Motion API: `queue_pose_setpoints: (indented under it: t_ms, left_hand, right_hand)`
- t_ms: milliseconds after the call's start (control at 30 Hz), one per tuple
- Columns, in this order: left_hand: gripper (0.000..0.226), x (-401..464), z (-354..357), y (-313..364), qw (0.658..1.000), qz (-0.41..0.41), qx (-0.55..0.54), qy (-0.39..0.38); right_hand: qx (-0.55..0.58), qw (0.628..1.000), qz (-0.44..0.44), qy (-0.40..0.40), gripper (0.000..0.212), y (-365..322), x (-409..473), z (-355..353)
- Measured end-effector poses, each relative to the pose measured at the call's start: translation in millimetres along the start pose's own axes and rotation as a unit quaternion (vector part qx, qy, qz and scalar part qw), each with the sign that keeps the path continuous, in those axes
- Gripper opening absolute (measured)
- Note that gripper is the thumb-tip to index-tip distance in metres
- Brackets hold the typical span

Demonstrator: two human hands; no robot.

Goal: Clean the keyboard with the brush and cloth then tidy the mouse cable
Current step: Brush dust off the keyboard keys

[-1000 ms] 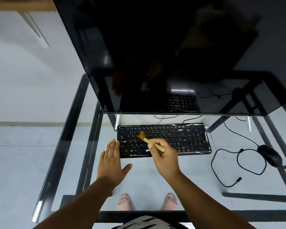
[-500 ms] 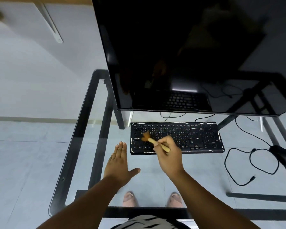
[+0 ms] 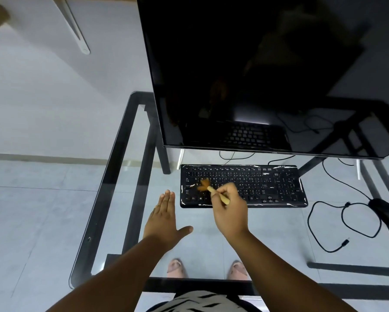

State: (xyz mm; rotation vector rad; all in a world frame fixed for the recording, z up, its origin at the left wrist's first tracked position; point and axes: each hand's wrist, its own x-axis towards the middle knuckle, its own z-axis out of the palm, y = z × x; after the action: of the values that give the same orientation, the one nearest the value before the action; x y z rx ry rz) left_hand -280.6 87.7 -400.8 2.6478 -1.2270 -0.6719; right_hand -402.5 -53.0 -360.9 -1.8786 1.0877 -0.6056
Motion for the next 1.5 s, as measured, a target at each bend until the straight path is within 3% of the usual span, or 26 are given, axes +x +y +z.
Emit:
queue_pose_setpoints:
  t_ms: [100,167,300,400,467,600,733,900,1033,1133,1200,1333,1433,1500]
  left_hand:
    - [0.112,0.0,0.0,-1.1,1.0,0.0,-0.002,0.0]
    - [0.112,0.1,0.5,-1.5,1.0,-0.001,-0.005,0.001]
    - [0.113,1.3,1.5,-0.9,1.0,-0.003,-0.009,0.003]
    - [0.113,1.4,2.1,-2.2,1.0,-0.001,-0.012,0.007]
    - [0.113,1.2,2.7,-2.6,1.0,-0.002,-0.011,0.008]
    - [0.115,2.3,3.5,-2.2,1.0,-0.002,-0.016,0.012]
    - [0.114,0.9,3.8,-3.7,1.0,-0.002,-0.019,0.017]
    - [0.114,1.9,3.0,-3.3,1.0,0.0,-0.024,0.011]
    - [0.114,1.5,2.4,-3.9,1.0,-0.001,-0.021,0.009]
    - [0.113,1.6,2.2,-1.9,1.0,0.0,-0.024,0.012]
    - [0.11,0.7,2.6,-0.4,0.999,0.001,-0.027,0.022]
    - [0.103,0.6,1.3,5.3,0.998,-0.001,-0.023,0.055]
    - [0.1,3.0,-0.9,14.1,0.998,0.004,-0.01,0.067]
    - [0.099,4.4,-2.1,20.7,0.998,0.016,-0.005,0.068]
  right_hand:
    - [0.045,0.997,-0.018,-0.058,0.011,-6.3,2.4,-2.0]
    - [0.013,0.996,-0.032,-0.087,0.011,-6.1,2.0,-1.3]
    - [0.012,1.0,-0.014,0.006,0.012,0.9,5.0,-3.4]
    - [0.048,0.995,-0.029,-0.087,0.012,0.9,3.0,-5.6]
    - [0.004,0.992,-0.04,-0.12,0.012,4.2,-0.9,-5.7]
    - [0.001,1.0,-0.017,-0.023,0.012,7.7,-2.7,-8.3]
    - [0.035,0.99,-0.034,-0.136,0.012,4.1,-5.3,-9.6]
    - [0.0,1.0,-0.013,-0.014,0.012,9.5,-1.5,-14.1]
    - [0.016,0.993,-0.022,-0.117,0.012,11.3,-1.0,-19.9]
    - [-0.023,0.999,-0.015,-0.036,0.014,17.9,-1.4,-23.9]
    - [0.01,1.0,-0.008,-0.009,0.015,19.2,-0.3,-28.8]
    - [-0.004,0.994,-0.006,-0.11,0.013,20.1,-3.3,-34.3]
    - [-0.041,0.999,0.014,-0.012,0.013,26.5,-1.9,-39.8]
    - [-0.006,1.0,0.018,0.004,0.013,28.5,0.1,-46.3]
